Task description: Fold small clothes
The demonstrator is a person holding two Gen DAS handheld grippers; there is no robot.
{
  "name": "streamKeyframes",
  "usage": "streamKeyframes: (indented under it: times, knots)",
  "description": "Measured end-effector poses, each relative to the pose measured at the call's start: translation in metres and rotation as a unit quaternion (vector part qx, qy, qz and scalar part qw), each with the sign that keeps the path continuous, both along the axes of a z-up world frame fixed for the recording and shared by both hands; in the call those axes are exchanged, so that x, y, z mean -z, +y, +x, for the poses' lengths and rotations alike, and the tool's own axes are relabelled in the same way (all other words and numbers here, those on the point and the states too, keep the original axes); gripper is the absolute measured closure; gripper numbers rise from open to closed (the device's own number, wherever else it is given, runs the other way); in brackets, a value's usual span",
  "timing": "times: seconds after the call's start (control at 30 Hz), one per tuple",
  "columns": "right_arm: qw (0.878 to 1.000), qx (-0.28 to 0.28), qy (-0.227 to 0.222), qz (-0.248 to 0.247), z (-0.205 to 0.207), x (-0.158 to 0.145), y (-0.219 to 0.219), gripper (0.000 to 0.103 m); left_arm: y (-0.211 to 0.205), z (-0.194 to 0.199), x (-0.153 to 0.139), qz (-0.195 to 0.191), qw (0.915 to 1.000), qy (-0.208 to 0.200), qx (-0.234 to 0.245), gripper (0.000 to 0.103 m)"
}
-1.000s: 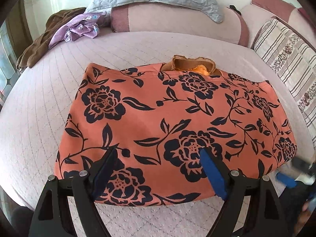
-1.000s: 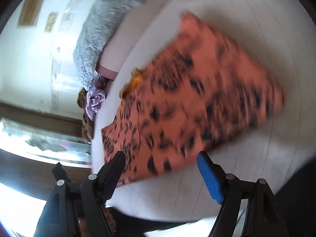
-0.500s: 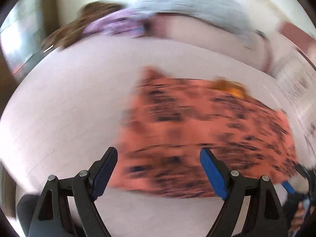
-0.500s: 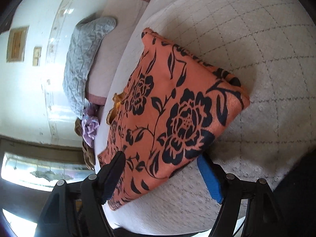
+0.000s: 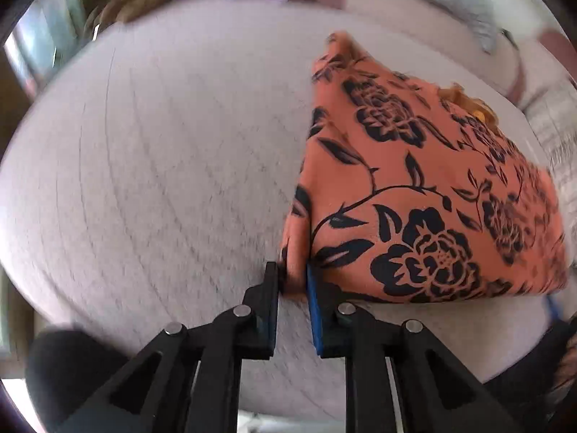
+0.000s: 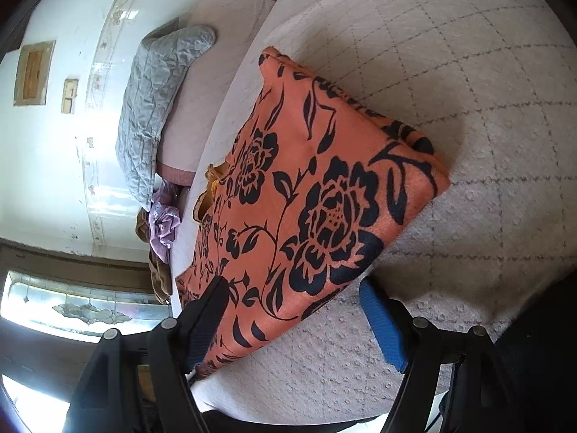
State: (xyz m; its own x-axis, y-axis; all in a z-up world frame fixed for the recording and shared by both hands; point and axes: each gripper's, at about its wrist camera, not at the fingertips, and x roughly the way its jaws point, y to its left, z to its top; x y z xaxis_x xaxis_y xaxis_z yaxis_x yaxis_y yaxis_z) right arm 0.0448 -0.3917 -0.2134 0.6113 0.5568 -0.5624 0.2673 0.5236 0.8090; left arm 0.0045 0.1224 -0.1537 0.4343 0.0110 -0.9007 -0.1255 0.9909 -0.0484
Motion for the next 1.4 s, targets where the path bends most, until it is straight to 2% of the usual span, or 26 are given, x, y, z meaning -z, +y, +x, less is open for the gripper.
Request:
streamKeyframes:
  times: [0.03,0.07,0.13,0.2,0.23,0.27,0.37,0.5,0.57,0.9,1.27,1.37,1.4]
  knots:
    - [1.0,0.005,0.005,0.005,0.001,0.0,-0.001,0.025,-0.005,0.0,-0.006,0.015,0.9998,-0.002,0.009,0.08]
    - [1.0,0.008,0.007,0.007,0.002,0.0,-0.002,0.024,-0.009,0.0,-0.015,0.027,0.9996,-0.006,0.01,0.071]
    - [1.0,0.018,0.004,0.003,0.002,-0.005,-0.005,0.021,-0.011,0.0,-0.039,0.028,0.9989,-0.039,-0.005,0.063]
    - [1.0,0.03,0.0,0.002,0.004,-0.008,-0.01,0.021,-0.019,0.005,-0.058,0.029,0.997,-0.071,-0.013,0.037]
    - [0.999,0.035,0.004,0.005,0.005,-0.008,-0.012,0.021,-0.021,0.008,-0.061,0.026,0.9965,-0.079,-0.01,0.035]
    - [0.999,0.041,0.008,0.01,0.006,-0.005,-0.015,0.02,-0.033,0.016,-0.065,0.024,0.9958,-0.089,0.003,0.035]
    - [0.998,0.052,0.015,0.02,0.013,-0.002,-0.021,0.02,-0.064,0.038,-0.059,0.021,0.9969,-0.073,0.023,0.035]
    - [0.999,0.05,0.009,-0.013,0.023,-0.01,-0.024,0.02,-0.094,0.048,-0.059,0.011,0.9974,-0.065,0.029,0.035]
    - [0.998,0.054,0.011,-0.012,0.025,-0.008,-0.026,0.02,-0.102,0.046,-0.063,0.019,0.997,-0.066,0.036,0.035]
    - [0.998,0.043,-0.004,-0.044,0.028,-0.019,-0.02,0.019,-0.118,0.054,-0.064,0.014,0.9966,-0.065,0.049,0.035]
    - [0.998,0.043,-0.003,-0.047,0.029,-0.013,-0.023,0.02,-0.134,0.069,-0.056,0.001,0.9966,-0.059,0.058,0.035]
    - [0.997,0.041,-0.004,-0.06,0.029,-0.017,-0.021,0.028,-0.144,0.076,-0.045,-0.022,0.9955,-0.061,0.07,0.03]
    - [0.996,0.037,-0.005,-0.08,0.03,-0.02,-0.019,0.032,-0.147,0.081,-0.034,-0.036,0.9953,-0.051,0.074,0.029]
